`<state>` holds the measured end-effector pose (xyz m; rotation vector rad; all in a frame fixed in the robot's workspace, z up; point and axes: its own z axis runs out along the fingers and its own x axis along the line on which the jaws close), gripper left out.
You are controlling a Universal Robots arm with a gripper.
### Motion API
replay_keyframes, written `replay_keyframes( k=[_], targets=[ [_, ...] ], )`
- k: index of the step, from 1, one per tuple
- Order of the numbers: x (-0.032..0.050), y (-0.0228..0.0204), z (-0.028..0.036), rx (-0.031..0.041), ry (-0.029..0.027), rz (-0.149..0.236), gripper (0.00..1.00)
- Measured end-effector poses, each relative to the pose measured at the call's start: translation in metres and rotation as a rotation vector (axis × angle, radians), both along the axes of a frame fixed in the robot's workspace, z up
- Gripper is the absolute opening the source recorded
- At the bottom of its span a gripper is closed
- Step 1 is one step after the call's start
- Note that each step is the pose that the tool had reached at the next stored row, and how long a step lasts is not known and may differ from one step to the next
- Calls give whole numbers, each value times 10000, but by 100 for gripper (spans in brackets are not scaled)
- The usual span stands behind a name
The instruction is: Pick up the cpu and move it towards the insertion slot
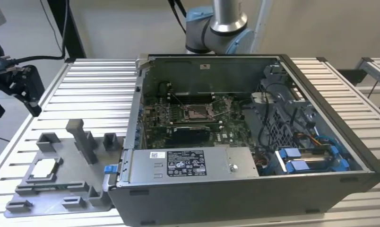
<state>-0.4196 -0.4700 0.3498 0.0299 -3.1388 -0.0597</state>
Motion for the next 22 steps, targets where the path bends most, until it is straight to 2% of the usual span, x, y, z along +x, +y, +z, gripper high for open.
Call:
replay_keyframes(
  k=[8, 11, 19, 22],
  targets=[
    [0, -6, -1, 0, 0, 0, 100],
    [-2, -7, -20, 2, -3, 0, 100],
    [-21, -11, -156, 1, -1, 0, 100],
    [-53, -15, -209, -1, 2, -2, 100]
  ],
)
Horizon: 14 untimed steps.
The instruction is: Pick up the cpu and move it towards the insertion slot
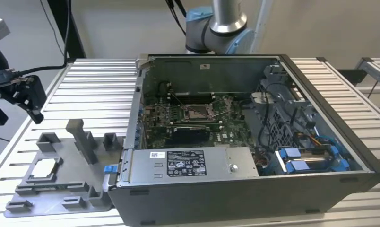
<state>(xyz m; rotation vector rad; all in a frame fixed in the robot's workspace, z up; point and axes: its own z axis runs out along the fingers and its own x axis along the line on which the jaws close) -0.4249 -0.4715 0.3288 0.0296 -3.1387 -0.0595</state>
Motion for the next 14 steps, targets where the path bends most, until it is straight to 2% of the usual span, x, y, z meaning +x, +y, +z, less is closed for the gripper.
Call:
replay_keyframes(
  k=[7, 14],
  targets=[
    [-78, -1, -128, 1, -2, -12, 100],
    [-93, -1, -255, 2, -3, -11, 100]
  ],
)
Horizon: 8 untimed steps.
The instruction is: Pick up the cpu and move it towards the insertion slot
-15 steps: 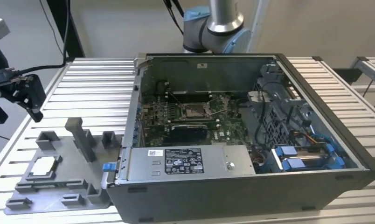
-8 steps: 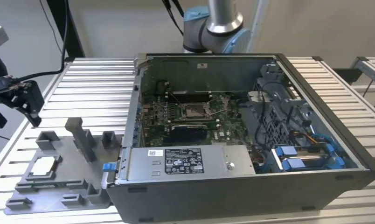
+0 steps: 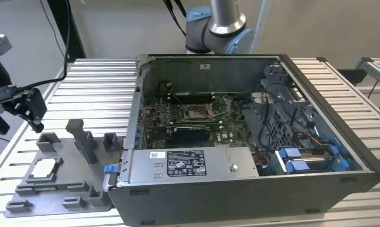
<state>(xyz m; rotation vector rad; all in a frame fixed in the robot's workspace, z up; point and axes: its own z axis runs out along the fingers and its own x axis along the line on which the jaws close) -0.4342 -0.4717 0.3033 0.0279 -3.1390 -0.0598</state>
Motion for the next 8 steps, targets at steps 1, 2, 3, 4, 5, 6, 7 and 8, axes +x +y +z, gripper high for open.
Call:
replay_keyframes(
  k=[1, 2, 3, 4, 5, 6, 7, 8],
  targets=[
    [0, 0, -18, 0, 1, 0, 100],
    [0, 0, -36, -1, 2, -1, 100],
    [0, 0, -54, -1, 1, -1, 100],
    [0, 0, -74, -1, 1, -1, 100],
    [0, 0, -92, 0, 0, -1, 100],
    [0, 0, -110, -1, 1, 0, 100],
    [0, 0, -127, -1, 1, 0, 100],
    [0, 0, -145, -1, 1, 0, 100]
  ],
)
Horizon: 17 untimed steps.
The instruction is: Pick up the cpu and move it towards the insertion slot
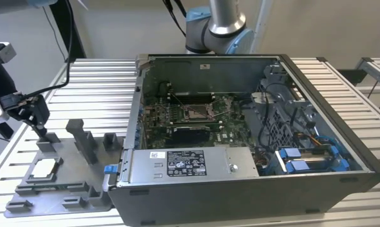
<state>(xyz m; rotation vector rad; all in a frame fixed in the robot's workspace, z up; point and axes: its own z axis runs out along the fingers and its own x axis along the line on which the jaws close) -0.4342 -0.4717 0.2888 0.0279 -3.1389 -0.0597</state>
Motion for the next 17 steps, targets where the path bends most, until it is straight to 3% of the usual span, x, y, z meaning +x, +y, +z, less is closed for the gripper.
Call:
replay_keyframes(
  k=[17],
  targets=[
    [0, -10, -284, 1, -6, 14, 100]
  ],
)
